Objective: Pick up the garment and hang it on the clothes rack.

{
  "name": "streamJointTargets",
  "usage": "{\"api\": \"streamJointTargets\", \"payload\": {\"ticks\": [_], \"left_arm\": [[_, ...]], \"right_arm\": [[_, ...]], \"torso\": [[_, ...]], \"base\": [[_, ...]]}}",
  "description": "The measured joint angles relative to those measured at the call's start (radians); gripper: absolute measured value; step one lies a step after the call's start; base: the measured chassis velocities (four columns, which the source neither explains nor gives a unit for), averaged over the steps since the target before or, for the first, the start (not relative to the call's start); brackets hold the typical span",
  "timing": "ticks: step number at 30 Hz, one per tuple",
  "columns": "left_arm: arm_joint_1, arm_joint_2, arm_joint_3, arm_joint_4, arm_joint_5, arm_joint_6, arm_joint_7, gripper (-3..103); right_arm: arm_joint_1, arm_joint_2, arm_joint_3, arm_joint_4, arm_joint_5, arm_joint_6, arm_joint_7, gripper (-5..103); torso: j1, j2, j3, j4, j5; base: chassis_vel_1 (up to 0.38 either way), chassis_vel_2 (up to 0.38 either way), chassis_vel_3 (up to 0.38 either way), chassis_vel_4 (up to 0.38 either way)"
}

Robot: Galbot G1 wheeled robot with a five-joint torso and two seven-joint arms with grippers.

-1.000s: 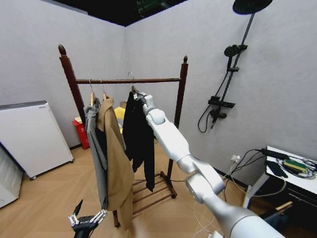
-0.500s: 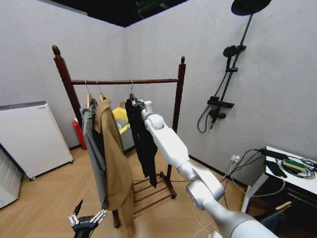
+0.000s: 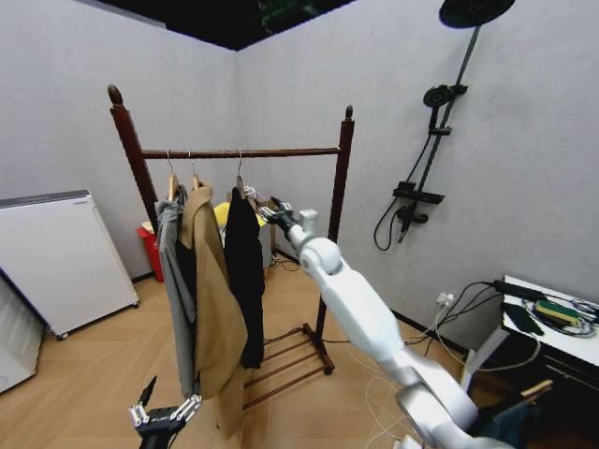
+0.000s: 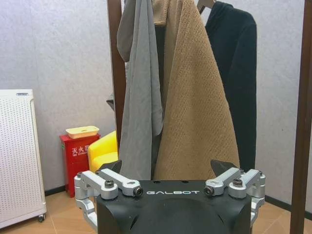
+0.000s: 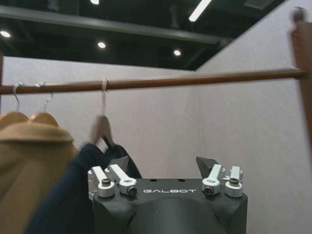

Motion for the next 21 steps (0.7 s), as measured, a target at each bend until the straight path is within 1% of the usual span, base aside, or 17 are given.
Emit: {"api": "streamJointTargets", "payload": {"ticks": [2,3,5,6,7,8,9,10,11,12,13,14,15,16,17,19,21], "left_arm": [[0.000,0.000,0.000,0.000,0.000,0.000,-0.001,100],[0.000,0.000,0.000,0.000,0.000,0.000,-0.001,100],[0.000,0.000,0.000,0.000,0.000,0.000,0.000,100],[0.000,0.000,0.000,0.000,0.000,0.000,0.000,100],[0.000,0.000,0.000,0.000,0.000,0.000,-0.001,100],[0.000,0.000,0.000,0.000,0.000,0.000,-0.001,100],[0.000,0.000,0.000,0.000,0.000,0.000,-0.001,100],[0.000,0.000,0.000,0.000,0.000,0.000,-0.001,100],[0.000,0.000,0.000,0.000,0.000,0.000,-0.001,100],[0.000,0.000,0.000,0.000,0.000,0.000,0.000,100],[0.000,0.000,0.000,0.000,0.000,0.000,0.000,100],[0.000,0.000,0.000,0.000,0.000,0.000,0.000,100],[0.000,0.000,0.000,0.000,0.000,0.000,0.000,100],[0.000,0.000,0.000,0.000,0.000,0.000,-0.001,100],[0.000,0.000,0.000,0.000,0.000,0.000,-0.001,100],[0.000,0.000,0.000,0.000,0.000,0.000,-0.001,100],[0.000,0.000,0.000,0.000,0.000,0.000,-0.001,100]], "right_arm": [[-0.199,-0.135,0.152,0.148,0.026,-0.007,-0.012,89],[-0.199,-0.135,0.152,0.148,0.026,-0.007,-0.012,89],[-0.390,-0.179,0.271,0.263,0.006,0.011,-0.031,97],[-0.390,-0.179,0.271,0.263,0.006,0.011,-0.031,97],[-0.526,-0.172,0.349,0.334,-0.021,0.029,-0.045,99],[-0.681,-0.136,0.434,0.410,-0.058,0.055,-0.067,100],[-0.681,-0.136,0.434,0.410,-0.058,0.055,-0.067,100],[-0.843,-0.074,0.500,0.469,-0.101,0.086,-0.085,100],[-0.843,-0.074,0.500,0.469,-0.101,0.086,-0.085,100],[-0.999,0.014,0.555,0.519,-0.149,0.138,-0.100,100],[-1.087,0.060,0.584,0.542,-0.173,0.176,-0.118,100],[-1.087,0.060,0.584,0.542,-0.173,0.176,-0.118,100],[-1.176,0.098,0.611,0.561,-0.200,0.224,-0.142,100],[-1.281,0.132,0.635,0.571,-0.244,0.291,-0.160,100],[-1.281,0.132,0.635,0.571,-0.244,0.291,-0.160,100],[-1.392,0.171,0.652,0.571,-0.310,0.389,-0.168,100],[-1.415,0.184,0.652,0.571,-0.329,0.411,-0.167,100]], "torso": [[0.000,0.000,0.000,-0.0013,0.0000],[0.000,0.000,0.000,-0.0013,0.0000],[0.000,0.000,0.000,-0.0008,-0.0005],[0.000,0.000,0.000,-0.0008,-0.0005],[0.000,0.000,0.000,-0.0003,0.0002],[0.000,0.000,0.000,-0.0003,-0.0002],[0.000,0.000,0.000,-0.0003,-0.0002],[0.000,0.000,0.000,-0.0008,-0.0004],[0.000,0.000,0.000,-0.0008,-0.0004],[0.000,0.000,0.000,-0.0008,0.0000],[0.000,0.000,0.000,-0.0008,0.0002],[0.000,0.000,0.000,-0.0008,0.0002],[0.000,0.000,0.000,-0.0009,-0.0010],[0.000,0.000,0.000,-0.0007,-0.0009],[0.000,0.000,0.000,-0.0007,-0.0009],[0.000,0.000,0.000,-0.0007,-0.0009],[0.000,0.000,0.000,-0.0006,-0.0008]], "base": [[0.000,0.000,0.000,0.000],[0.000,0.000,0.000,0.000],[0.000,0.000,0.000,0.000],[0.000,0.000,0.000,0.000],[0.000,0.000,0.000,0.000],[0.000,0.000,0.000,0.000],[0.000,0.000,0.000,0.000],[0.000,0.000,0.000,0.000],[0.000,0.000,0.000,0.000],[0.000,0.000,0.000,0.000],[0.000,0.000,0.000,0.000],[0.000,0.000,0.000,0.000],[0.000,0.000,0.000,0.000],[0.000,0.000,0.000,0.000],[0.000,0.000,0.000,0.000],[0.000,0.000,0.000,0.000],[0.000,0.000,0.000,0.000]]}}
